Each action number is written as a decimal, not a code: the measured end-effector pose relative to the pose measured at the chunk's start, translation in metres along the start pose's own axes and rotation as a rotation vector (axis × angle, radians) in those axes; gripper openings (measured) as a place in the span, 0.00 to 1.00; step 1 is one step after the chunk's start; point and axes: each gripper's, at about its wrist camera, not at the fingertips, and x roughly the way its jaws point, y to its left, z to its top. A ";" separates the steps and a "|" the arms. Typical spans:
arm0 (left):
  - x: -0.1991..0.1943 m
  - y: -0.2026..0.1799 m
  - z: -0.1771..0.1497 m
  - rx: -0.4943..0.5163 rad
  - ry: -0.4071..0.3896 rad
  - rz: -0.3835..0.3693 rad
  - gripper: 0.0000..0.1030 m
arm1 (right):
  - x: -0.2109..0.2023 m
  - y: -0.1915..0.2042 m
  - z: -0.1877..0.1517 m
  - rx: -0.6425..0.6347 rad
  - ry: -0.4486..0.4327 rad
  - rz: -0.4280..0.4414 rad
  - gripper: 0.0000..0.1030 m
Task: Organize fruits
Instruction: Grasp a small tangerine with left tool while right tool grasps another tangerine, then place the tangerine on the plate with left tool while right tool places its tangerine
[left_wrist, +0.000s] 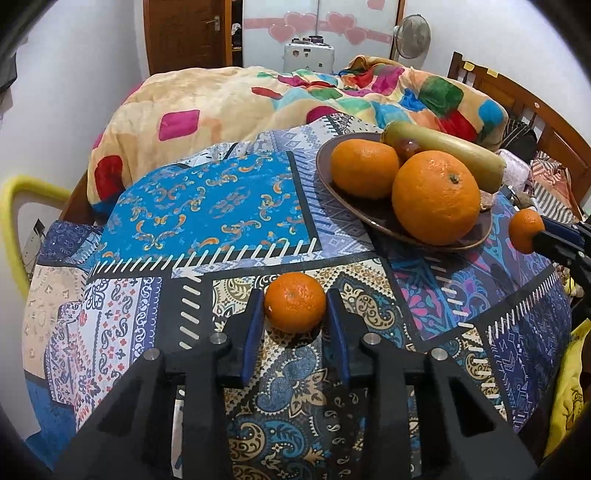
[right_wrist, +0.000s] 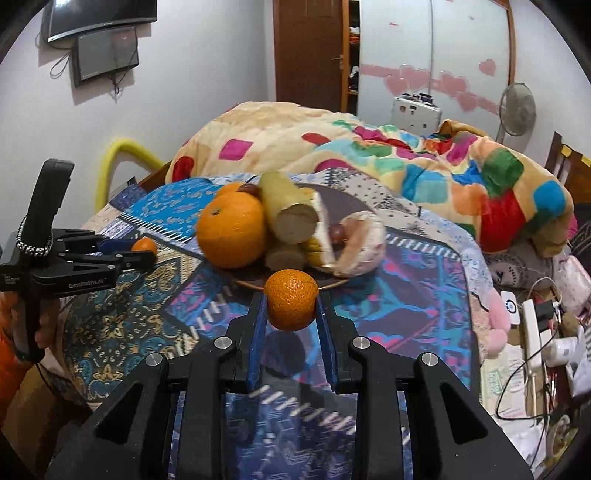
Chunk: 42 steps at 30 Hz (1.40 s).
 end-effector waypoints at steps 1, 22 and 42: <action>0.000 -0.001 0.001 0.002 -0.001 0.004 0.32 | -0.001 -0.002 0.000 0.004 -0.005 -0.003 0.24; -0.048 -0.060 0.073 0.057 -0.191 -0.057 0.32 | -0.019 -0.035 0.036 0.014 -0.138 -0.062 0.24; -0.023 -0.087 0.102 0.081 -0.202 -0.091 0.32 | 0.057 -0.053 0.050 0.035 0.012 0.052 0.25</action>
